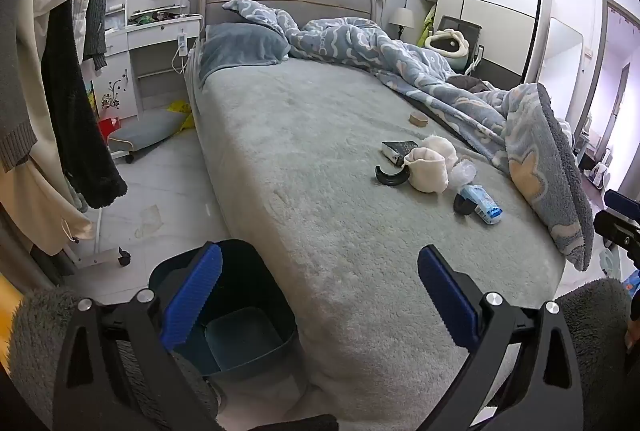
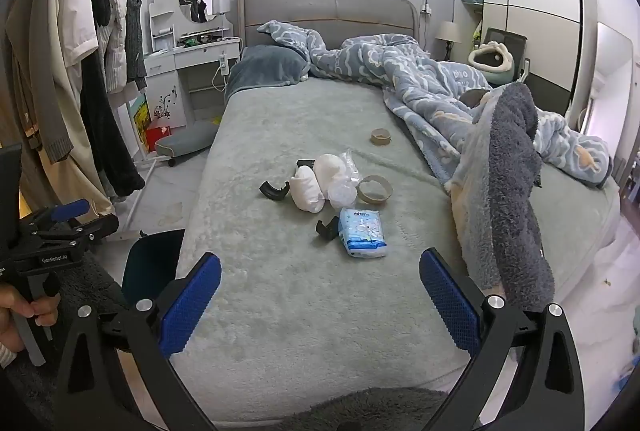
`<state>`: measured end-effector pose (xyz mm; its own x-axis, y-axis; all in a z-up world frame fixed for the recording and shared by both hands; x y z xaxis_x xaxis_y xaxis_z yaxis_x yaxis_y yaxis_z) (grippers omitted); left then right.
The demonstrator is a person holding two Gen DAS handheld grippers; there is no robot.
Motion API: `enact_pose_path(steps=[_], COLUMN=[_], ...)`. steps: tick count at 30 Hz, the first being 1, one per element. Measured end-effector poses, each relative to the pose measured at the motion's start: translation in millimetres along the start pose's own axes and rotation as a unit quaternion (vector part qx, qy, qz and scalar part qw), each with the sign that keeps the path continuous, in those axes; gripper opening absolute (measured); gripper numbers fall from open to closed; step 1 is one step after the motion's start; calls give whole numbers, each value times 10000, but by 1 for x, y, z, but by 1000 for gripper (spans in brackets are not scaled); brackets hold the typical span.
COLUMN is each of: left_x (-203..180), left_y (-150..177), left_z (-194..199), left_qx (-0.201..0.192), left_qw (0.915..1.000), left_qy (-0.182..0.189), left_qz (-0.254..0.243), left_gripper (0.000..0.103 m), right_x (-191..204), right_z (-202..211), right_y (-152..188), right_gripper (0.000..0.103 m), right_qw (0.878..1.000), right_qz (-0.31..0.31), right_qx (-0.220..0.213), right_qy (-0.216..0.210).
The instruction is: Collect trash
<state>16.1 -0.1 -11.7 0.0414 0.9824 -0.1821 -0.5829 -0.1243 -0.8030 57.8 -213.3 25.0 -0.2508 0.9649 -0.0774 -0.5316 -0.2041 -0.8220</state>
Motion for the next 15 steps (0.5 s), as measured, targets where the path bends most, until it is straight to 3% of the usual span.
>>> enact_pose_path(steps=[15], left_x=[0], left_y=[0], left_z=[0], left_qx=[10], left_qw=[10000], left_qy=[-1], left_qz=[12], left_gripper=[100], right_x=[-1], right_z=[-1], right_y=[1], right_gripper=[100], right_qw=[10000], right_qz=[-7], right_qx=[15], right_qy=[-17])
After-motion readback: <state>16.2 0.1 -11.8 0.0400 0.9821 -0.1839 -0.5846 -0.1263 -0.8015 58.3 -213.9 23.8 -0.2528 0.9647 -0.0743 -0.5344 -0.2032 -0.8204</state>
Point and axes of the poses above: each gripper's, at about its wrist camera, not at the fingertips, and z roughly against the way its jaws point, x to its left, y to its underside, the point moved 2 cm from there along -z, roughly the way its jaws point, and after that the axes turned 8 degrees about y, right-handed, at the moved point
